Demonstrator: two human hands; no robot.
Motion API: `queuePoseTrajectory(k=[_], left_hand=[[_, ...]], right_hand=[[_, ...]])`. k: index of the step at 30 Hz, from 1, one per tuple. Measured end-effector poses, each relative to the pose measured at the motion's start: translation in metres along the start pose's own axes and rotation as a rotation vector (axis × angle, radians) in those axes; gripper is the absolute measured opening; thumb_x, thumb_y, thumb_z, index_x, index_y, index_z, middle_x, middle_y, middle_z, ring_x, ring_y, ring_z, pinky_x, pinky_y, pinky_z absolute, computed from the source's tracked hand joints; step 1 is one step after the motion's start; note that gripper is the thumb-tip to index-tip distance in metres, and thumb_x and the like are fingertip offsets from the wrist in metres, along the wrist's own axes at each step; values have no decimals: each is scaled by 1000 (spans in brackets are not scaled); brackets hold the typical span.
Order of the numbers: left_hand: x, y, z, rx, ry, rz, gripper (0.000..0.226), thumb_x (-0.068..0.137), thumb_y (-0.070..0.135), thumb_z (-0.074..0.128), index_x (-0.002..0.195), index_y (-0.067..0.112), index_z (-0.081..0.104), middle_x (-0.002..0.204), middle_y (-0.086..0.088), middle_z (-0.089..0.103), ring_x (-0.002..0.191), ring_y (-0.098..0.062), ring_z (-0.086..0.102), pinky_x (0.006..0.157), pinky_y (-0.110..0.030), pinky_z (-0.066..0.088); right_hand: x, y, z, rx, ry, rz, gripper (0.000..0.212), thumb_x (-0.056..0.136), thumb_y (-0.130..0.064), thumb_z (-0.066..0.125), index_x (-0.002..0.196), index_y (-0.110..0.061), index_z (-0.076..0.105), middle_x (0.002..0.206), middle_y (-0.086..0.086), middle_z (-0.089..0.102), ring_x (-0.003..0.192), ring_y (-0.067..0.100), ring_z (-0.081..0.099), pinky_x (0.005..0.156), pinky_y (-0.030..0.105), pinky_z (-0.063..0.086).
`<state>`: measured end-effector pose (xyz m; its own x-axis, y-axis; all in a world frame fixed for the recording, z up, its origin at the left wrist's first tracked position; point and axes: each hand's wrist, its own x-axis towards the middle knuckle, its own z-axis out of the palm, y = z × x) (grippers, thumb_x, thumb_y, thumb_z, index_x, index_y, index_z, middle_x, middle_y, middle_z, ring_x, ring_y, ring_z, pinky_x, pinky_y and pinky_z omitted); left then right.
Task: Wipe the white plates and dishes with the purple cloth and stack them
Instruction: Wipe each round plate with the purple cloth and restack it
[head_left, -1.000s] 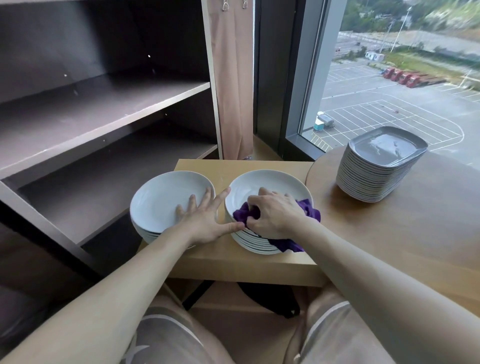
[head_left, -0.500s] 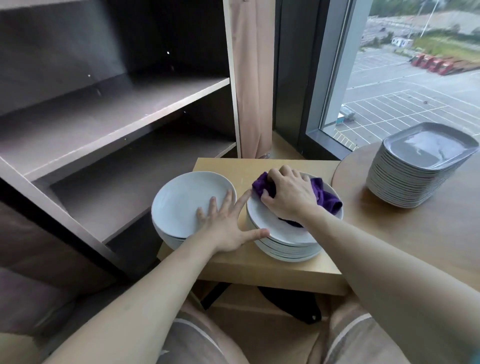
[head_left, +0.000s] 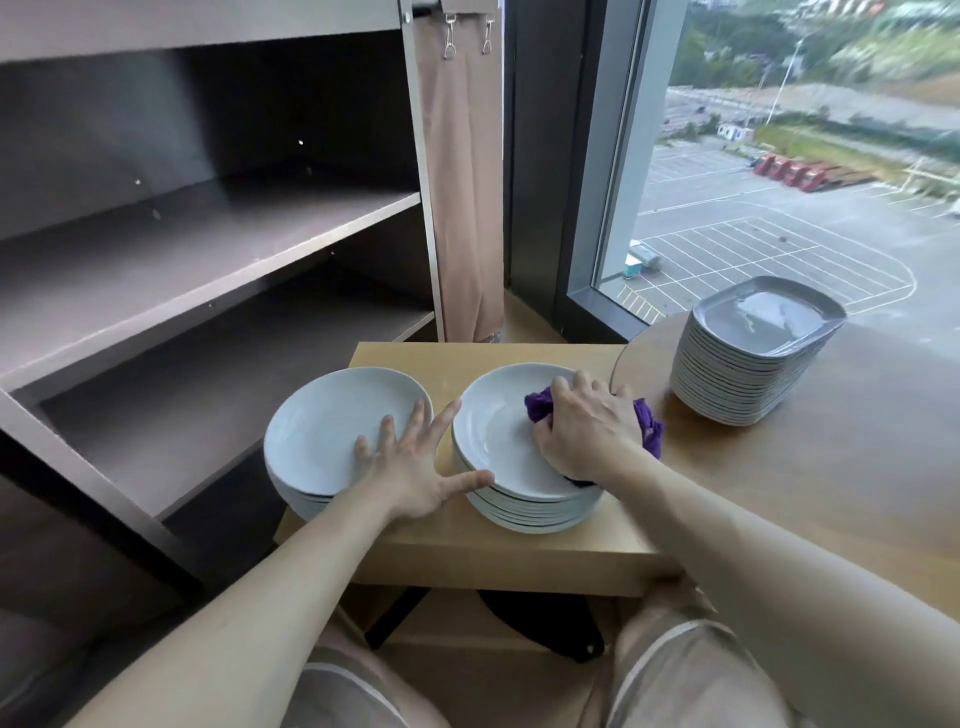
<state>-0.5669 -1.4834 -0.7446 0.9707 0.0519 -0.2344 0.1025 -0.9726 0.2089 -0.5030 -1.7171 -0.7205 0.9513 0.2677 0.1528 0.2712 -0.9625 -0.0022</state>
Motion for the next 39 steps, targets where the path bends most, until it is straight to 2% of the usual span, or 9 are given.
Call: queuePoseTrajectory(k=[6,12,21,23,26,27,29,32,39], left_hand=[[0,2,-1,12,-3,-8,113,49,114,15,142,67,-28,171,6,-15,157,-39,-5,118,-70,4],[-3,5,-4,28,-31,-17,112,52,110,16,144,64,-26,171,6,-17,157,-38,-7,118,-68,3],[-3,5,1,16,-17,-14,117,50,110,18,148,62,-23,170,9,-18,157,-36,-7,119,-67,3],[-2,5,0,14,-19,-14,122,46,112,16,151,59,-16,170,9,-18,157,-37,-7,119,-67,3],[0,5,-3,52,-68,-26,127,46,112,13,157,51,15,169,8,-22,157,-37,-11,119,-68,1],[0,4,-2,46,-70,-28,128,46,113,13,157,49,16,169,8,-22,156,-37,-12,119,-69,0],[0,3,1,16,-41,-21,126,48,113,17,157,53,-3,170,9,-21,157,-37,-12,119,-68,-1],[-2,2,2,-1,-4,7,112,53,112,21,141,67,-31,171,5,-18,156,-39,-10,117,-68,0],[-4,3,-2,26,-17,5,106,54,112,19,138,70,-31,170,5,-19,157,-39,-10,118,-68,1]], right_hand=[[-19,-7,-6,108,-57,-63,25,91,-48,38,97,-25,45,96,0,47,89,27,51,82,44,31],[-18,-30,-7,290,-162,-268,22,87,-48,38,85,-29,48,86,-8,42,79,19,47,78,41,30],[6,-44,16,375,12,-298,28,87,-53,37,91,-28,50,88,-8,49,84,19,49,78,39,36],[15,-45,22,353,57,-311,28,88,-54,37,91,-28,49,87,-8,47,82,19,49,76,39,36],[31,-43,28,321,102,-288,28,91,-55,37,94,-29,49,89,-7,47,84,19,47,77,39,34],[37,-42,30,309,112,-267,29,91,-55,37,96,-30,50,91,-6,47,87,20,47,78,39,34],[47,-39,32,281,125,-225,31,93,-56,36,100,-30,51,96,-4,49,91,22,50,83,42,38],[53,-35,36,235,134,-161,33,94,-57,35,105,-29,50,102,-1,52,95,25,52,89,45,41],[47,-24,32,135,110,-69,38,98,-55,32,112,-25,50,105,5,53,93,29,53,84,45,40]])
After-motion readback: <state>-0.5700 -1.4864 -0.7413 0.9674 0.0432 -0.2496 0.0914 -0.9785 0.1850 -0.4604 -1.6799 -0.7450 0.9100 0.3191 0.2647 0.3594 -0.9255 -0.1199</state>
